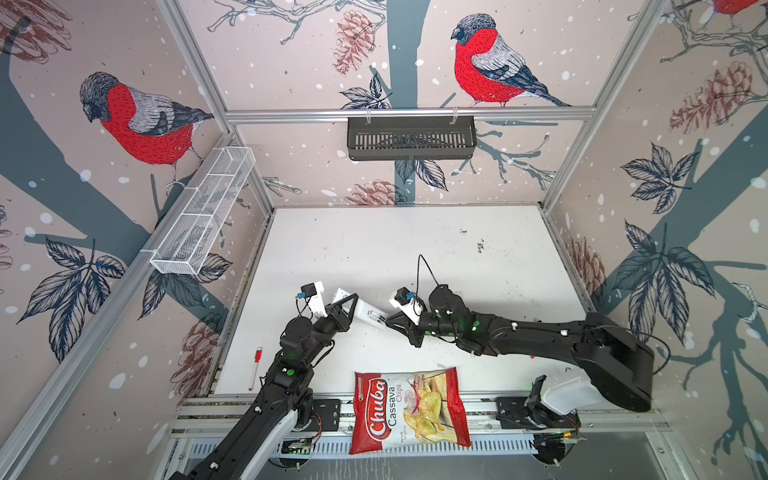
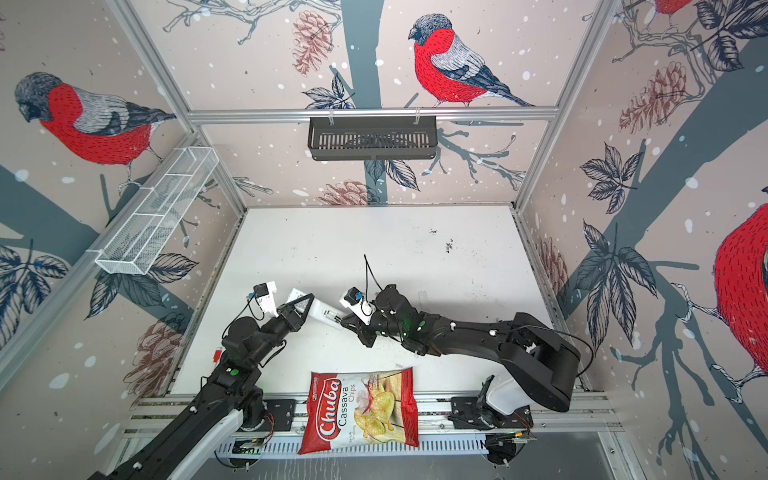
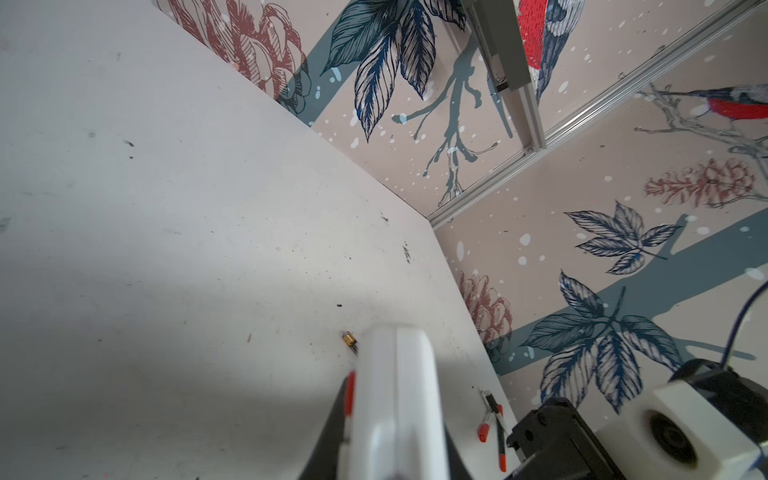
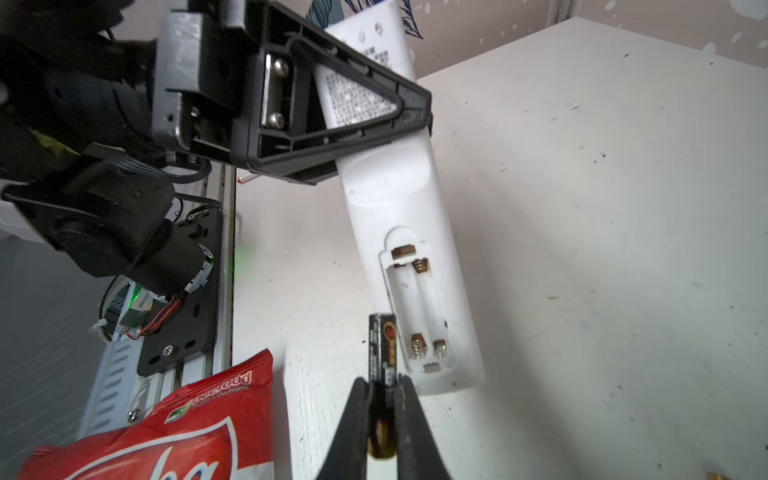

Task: Load the batteries into the remote control
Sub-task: 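Lift the battery and carry it to the remote held by the left gripper, then align the held battery over the empty slot of the compartment with the right gripper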

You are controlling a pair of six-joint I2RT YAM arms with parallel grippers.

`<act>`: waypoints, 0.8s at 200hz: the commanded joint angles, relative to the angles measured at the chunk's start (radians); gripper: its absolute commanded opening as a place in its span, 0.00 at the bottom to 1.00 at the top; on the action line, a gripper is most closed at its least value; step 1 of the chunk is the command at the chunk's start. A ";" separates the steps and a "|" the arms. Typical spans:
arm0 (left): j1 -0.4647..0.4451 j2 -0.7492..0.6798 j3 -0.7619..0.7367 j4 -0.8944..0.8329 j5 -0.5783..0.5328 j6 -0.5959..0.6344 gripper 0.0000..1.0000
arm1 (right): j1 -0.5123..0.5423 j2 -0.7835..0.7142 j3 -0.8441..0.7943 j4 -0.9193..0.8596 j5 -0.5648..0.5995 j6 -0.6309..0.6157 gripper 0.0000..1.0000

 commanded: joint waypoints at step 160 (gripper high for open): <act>0.324 0.244 0.037 0.386 0.534 -0.249 0.00 | 0.052 0.075 0.296 -0.380 0.157 -0.117 0.06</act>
